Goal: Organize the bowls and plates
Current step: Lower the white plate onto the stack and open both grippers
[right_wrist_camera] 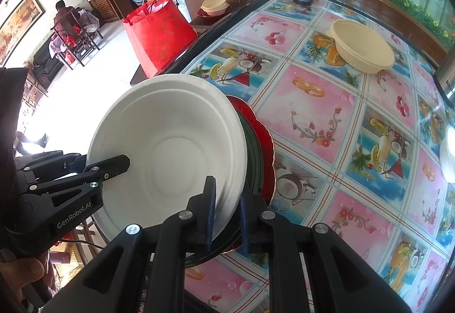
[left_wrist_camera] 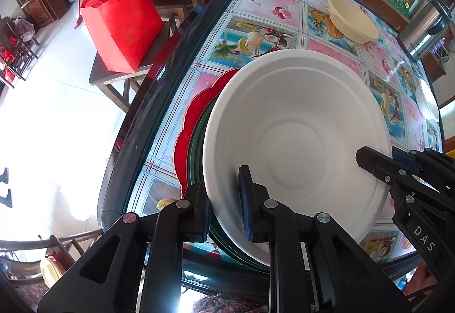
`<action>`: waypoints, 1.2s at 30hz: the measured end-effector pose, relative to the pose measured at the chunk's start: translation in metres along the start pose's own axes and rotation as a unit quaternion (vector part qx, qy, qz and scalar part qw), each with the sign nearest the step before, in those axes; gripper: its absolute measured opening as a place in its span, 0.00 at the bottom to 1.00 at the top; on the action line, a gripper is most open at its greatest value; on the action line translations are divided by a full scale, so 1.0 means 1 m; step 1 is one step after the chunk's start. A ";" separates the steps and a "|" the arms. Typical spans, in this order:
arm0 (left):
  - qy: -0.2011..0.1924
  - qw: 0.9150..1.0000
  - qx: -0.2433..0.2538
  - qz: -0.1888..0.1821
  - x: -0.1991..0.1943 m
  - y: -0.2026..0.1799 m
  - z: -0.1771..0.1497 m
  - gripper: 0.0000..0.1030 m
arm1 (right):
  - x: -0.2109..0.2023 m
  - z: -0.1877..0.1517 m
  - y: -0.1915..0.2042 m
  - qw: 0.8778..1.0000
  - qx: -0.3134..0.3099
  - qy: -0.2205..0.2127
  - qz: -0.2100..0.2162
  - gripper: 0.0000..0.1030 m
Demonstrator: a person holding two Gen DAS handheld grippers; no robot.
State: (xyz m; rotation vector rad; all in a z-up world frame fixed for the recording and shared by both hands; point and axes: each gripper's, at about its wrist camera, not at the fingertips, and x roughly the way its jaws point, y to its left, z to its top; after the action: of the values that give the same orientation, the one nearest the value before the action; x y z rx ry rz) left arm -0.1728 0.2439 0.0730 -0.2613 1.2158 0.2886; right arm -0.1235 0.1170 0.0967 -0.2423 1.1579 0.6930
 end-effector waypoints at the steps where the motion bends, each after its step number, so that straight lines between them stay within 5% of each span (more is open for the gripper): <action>1: -0.001 1.000 0.001 0.001 0.000 0.000 0.000 0.16 | 0.000 0.000 0.000 1.000 0.000 0.000 0.000 0.14; 14: -0.009 1.000 0.013 0.010 -0.006 -0.002 0.004 0.23 | -0.004 0.002 -0.003 1.000 0.002 -0.006 -0.001 0.15; 17: -0.011 1.000 0.020 0.010 -0.010 -0.004 0.005 0.36 | -0.004 0.002 -0.004 1.000 0.003 -0.007 -0.003 0.15; 19: -0.021 0.999 0.025 0.022 -0.015 -0.005 0.005 0.58 | -0.006 0.003 -0.005 1.000 0.004 -0.010 -0.002 0.16; 20: -0.025 0.999 0.026 0.024 -0.017 -0.004 0.006 0.61 | -0.006 0.003 -0.006 1.000 0.005 -0.010 -0.002 0.18; 30: -0.033 0.999 0.017 0.015 -0.019 -0.005 0.017 0.61 | -0.011 0.005 -0.012 1.000 0.014 -0.017 0.008 0.19; 36: -0.039 0.999 0.026 0.004 -0.019 -0.022 0.029 0.62 | -0.018 0.008 -0.023 0.999 0.027 -0.028 0.008 0.36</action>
State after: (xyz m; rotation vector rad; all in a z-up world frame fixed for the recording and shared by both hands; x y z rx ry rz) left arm -0.1457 0.2320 0.1014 -0.1996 1.1448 0.2713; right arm -0.1077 0.0965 0.1119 -0.1686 1.1247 0.6775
